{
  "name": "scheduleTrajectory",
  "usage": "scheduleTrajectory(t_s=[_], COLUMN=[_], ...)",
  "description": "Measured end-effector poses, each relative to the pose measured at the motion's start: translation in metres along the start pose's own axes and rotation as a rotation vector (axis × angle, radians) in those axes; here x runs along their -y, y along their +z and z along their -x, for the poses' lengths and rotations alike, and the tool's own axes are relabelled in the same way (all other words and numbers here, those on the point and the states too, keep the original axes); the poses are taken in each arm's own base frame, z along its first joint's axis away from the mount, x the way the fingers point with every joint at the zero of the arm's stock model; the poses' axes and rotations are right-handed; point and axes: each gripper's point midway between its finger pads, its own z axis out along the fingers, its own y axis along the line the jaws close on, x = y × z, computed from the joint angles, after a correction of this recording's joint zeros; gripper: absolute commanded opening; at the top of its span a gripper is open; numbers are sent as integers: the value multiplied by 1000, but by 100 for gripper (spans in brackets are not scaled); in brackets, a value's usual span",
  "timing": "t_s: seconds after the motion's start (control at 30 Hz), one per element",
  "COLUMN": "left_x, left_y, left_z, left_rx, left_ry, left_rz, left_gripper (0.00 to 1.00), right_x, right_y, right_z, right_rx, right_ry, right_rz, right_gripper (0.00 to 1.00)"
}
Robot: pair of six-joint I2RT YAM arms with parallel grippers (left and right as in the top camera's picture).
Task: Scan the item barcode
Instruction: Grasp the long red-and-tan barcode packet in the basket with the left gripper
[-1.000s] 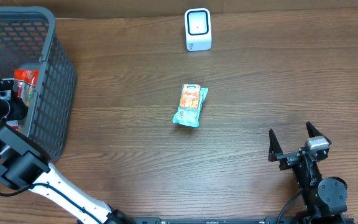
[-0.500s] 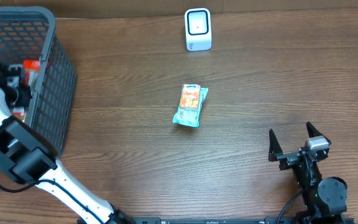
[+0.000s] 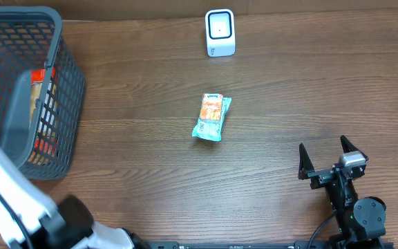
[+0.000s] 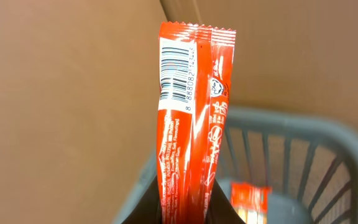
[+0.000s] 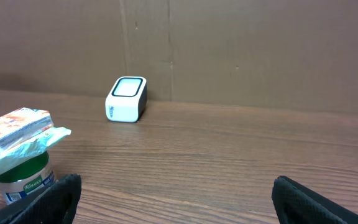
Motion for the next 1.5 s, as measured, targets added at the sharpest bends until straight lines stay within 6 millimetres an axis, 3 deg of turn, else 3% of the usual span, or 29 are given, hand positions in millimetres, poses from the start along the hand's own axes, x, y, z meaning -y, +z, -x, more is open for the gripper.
scheduleTrajectory(t_s=[0.1,0.2,0.43,0.67,0.83,0.93,1.17,1.37,1.47,1.5], left_x=[-5,-4,9,36,53,61,90,113,120,122], left_y=[-40,-58,-37,31,89,115,155,176,181,181], left_z=[24,26,-6,-94,-171,-204,-270,-326,-344,-347], left_rx=[75,79,-30,-275,-466,-535,-656,-764,-798,-805], left_ry=[-28,-74,-116,-132,-159,-157,-130,-136,-135,-136], left_rz=[27,22,-31,-113,-167,-192,-300,-367,-387,-391], left_gripper=[8,12,12,13,10,9,11,13,47,50], right_x=[0,0,0,0,0,0,0,0,0,0], right_y=[0,0,0,0,0,0,0,0,0,0], right_z=[0,0,0,0,0,0,0,0,0,0], right_rx=[0,0,-1,-1,0,-1,-1,-1,0,-1], right_ry=[0,0,0,0,0,0,0,0,0,0], right_rz=[0,0,0,0,0,1,0,0,0,0], right_gripper=[100,100,100,100,100,100,100,100,100,100])
